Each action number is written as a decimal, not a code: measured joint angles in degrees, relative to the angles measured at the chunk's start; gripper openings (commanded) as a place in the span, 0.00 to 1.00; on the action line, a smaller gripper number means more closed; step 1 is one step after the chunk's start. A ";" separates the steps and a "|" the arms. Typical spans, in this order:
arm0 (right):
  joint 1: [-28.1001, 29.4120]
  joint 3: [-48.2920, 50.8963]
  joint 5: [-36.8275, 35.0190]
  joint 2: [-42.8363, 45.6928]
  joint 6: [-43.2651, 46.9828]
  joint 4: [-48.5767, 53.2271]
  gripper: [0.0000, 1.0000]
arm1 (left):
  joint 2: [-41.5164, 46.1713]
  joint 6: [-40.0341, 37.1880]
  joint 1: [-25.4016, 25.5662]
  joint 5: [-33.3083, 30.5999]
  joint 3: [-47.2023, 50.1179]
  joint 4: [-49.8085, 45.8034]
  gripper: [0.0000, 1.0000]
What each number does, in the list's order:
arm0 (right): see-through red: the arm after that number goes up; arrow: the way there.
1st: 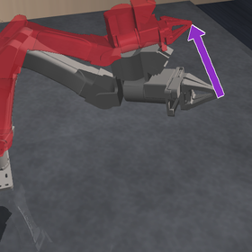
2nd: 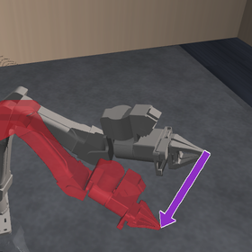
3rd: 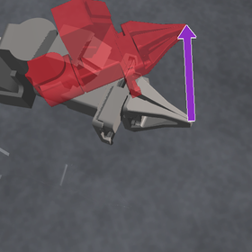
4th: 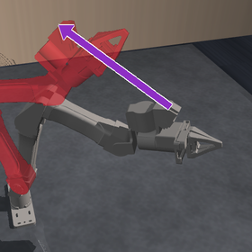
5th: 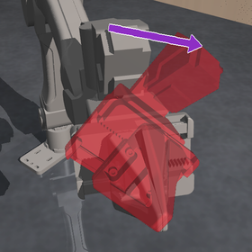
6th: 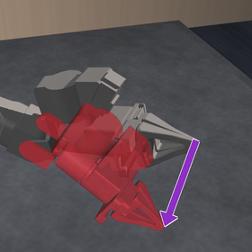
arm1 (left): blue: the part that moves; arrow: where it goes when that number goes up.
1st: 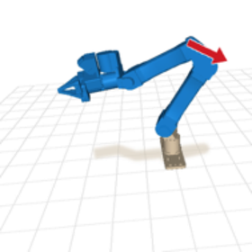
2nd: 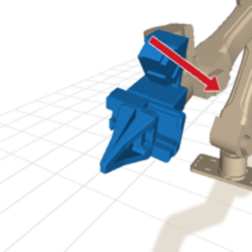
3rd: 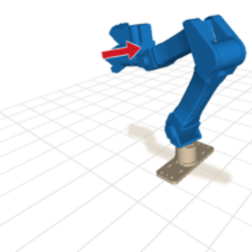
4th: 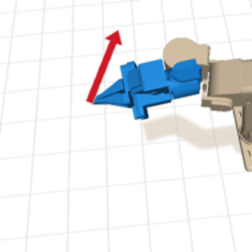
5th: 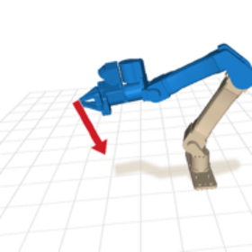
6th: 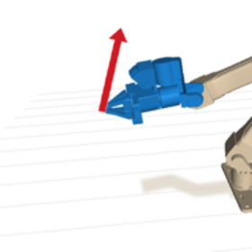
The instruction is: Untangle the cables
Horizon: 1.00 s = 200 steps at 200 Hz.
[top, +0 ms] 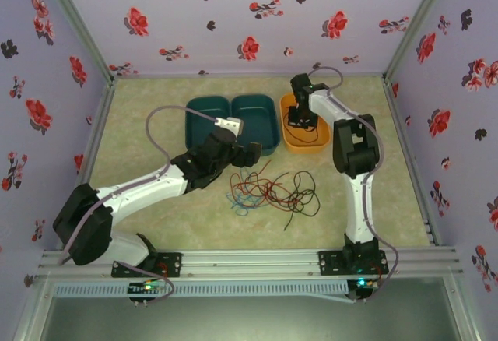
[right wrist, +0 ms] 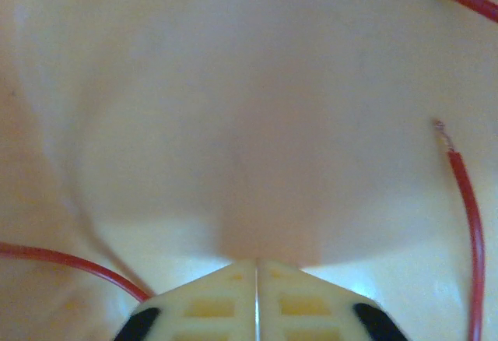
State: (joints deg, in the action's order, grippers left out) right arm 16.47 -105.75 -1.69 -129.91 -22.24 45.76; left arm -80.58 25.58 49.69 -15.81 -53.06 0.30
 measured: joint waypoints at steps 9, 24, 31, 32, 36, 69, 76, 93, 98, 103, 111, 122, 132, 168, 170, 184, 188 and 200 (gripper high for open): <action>0.00 0.39 0.00 0.79 0.68 0.37 0.24 | 0.20 0.00 0.00 0.00 0.00 0.00 1.00; 0.02 0.81 -0.07 2.47 1.27 0.74 0.30 | 0.46 0.00 0.00 0.00 0.00 -0.35 1.00; 0.02 0.98 -0.15 3.50 1.38 0.85 0.33 | 0.63 0.00 0.00 0.00 0.00 -0.57 1.00; 0.02 0.98 -0.17 3.58 1.33 0.90 0.33 | 0.66 0.00 0.00 -0.02 0.00 -0.59 1.00; 0.02 1.11 -0.26 4.31 1.40 0.90 0.34 | 0.74 0.00 0.00 -0.02 0.00 -0.72 1.00; 0.02 3.04 -1.25 10.58 1.75 0.83 0.43 | 1.46 0.02 0.00 -0.04 0.00 -1.97 1.00; 0.02 3.54 -1.36 11.80 1.70 0.79 0.44 | 1.62 0.02 0.00 -0.04 0.00 -2.10 1.00; 0.02 4.79 -1.55 14.34 1.70 0.79 0.45 | 1.99 0.04 0.00 -0.07 0.00 -2.29 1.00; 0.02 5.16 -1.60 14.86 1.70 0.74 0.45 | 2.05 0.04 0.00 -0.07 0.00 -2.34 1.00; 0.02 5.49 -1.73 15.43 1.70 0.72 0.45 | 2.12 0.02 0.00 -0.07 0.00 -2.36 1.00; 0.02 6.23 -1.81 16.20 1.70 0.66 0.45 | 2.19 0.02 0.00 -0.09 0.00 -2.38 1.00; 0.02 7.39 -2.08 17.25 1.68 0.61 0.46 | 2.19 0.02 0.00 -0.09 0.00 -2.40 1.00; 0.02 8.52 -2.38 18.25 1.68 0.61 0.46 | 2.19 0.04 0.00 -0.09 0.00 -2.47 1.00; 0.20 13.55 -3.48 23.87 1.49 0.04 0.46 | 2.19 0.02 0.00 -0.11 0.00 -2.47 1.00; 0.20 13.79 -3.58 24.30 1.46 -0.02 0.46 | 2.19 0.02 0.00 -0.11 0.00 -2.47 1.00; 0.35 15.39 -4.24 26.88 1.25 -0.63 0.46 | 2.19 0.04 0.00 -0.22 0.00 -2.47 1.00; 0.42 15.89 -4.42 27.74 1.22 -0.83 0.46 | 2.19 0.07 0.00 -0.31 0.00 -2.47 1.00; 0.70 17.20 -4.81 29.99 1.07 -1.33 0.46 | 2.19 0.26 0.00 -0.74 0.09 -2.32 1.00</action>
State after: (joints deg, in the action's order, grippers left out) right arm 17.17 -88.55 -6.50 -99.92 -21.17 44.42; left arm -78.39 25.85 49.69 -16.56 -52.97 -2.02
